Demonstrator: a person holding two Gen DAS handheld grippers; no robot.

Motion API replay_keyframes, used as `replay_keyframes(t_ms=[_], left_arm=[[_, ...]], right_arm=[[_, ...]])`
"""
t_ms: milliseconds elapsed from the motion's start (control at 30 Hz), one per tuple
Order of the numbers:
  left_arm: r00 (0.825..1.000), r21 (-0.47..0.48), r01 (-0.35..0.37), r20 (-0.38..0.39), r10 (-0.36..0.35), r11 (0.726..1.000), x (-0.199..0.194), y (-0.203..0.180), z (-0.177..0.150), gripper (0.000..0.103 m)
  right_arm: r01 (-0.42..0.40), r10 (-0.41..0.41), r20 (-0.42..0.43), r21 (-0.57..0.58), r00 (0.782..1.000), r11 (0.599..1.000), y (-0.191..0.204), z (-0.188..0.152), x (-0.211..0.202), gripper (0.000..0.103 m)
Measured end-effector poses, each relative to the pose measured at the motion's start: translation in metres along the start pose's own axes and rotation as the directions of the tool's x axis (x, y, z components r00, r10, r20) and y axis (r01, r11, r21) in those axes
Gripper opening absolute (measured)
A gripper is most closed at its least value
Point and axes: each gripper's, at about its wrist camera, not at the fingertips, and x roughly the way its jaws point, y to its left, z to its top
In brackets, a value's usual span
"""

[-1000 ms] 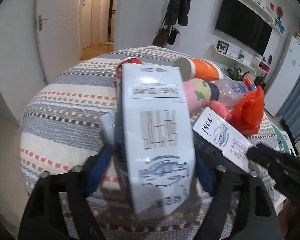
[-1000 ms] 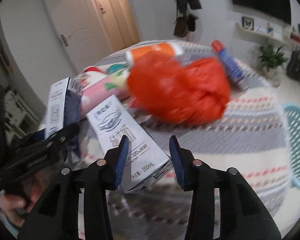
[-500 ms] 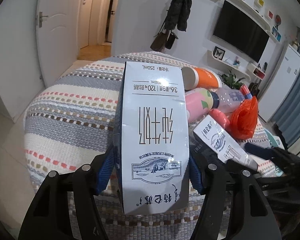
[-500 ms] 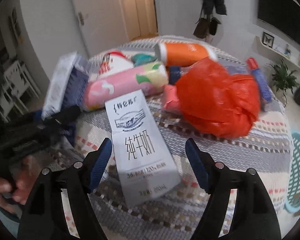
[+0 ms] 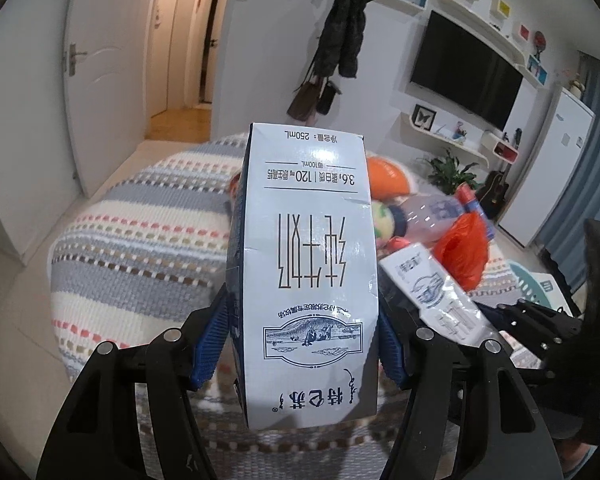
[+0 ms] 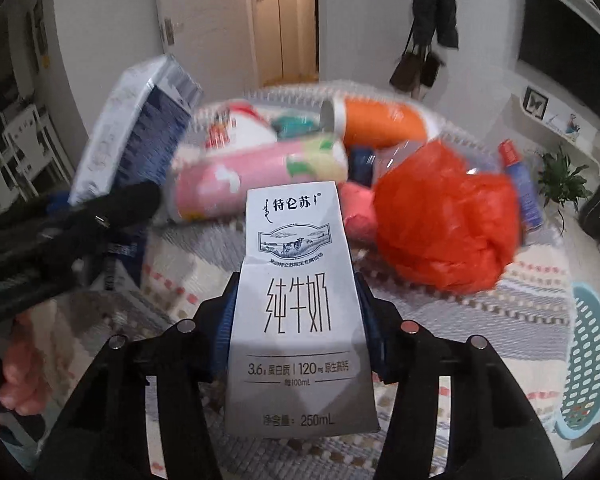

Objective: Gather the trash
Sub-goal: 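Carry both items to the blue basket and open both grippers to drop them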

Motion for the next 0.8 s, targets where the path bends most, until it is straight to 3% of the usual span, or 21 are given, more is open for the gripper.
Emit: replay_keyframes(t_ms=[167,400,633,800], left_arm=[[0.999,0.028,0.019,0.039,-0.02,0.999,-0.01,-0.022,0.017,0.062],[0.994,0.141,0.069,0.072,-0.08,0.988,-0.008,-0.087,0.043,0.062],[0.978,0.269,0.176,0.061,-0.199,0.947,0.011,-0.171,0.06,0.062],[0.959,0.333,0.268,-0.001,-0.284,0.904,0.035,-0.233,0.059,0.062]], right_arm=[[0.019,-0.025,0.122,0.051,0.992,0.998,-0.02,0.01,-0.047,0.05],[0.09,-0.133,0.247,0.178,0.96,0.98,-0.081,0.01,-0.103,0.05],[0.164,-0.258,0.255,0.338,0.932,0.927,-0.165,-0.008,-0.133,0.05],[0.224,-0.35,0.222,0.448,0.91,0.866,-0.225,-0.032,-0.143,0.05]])
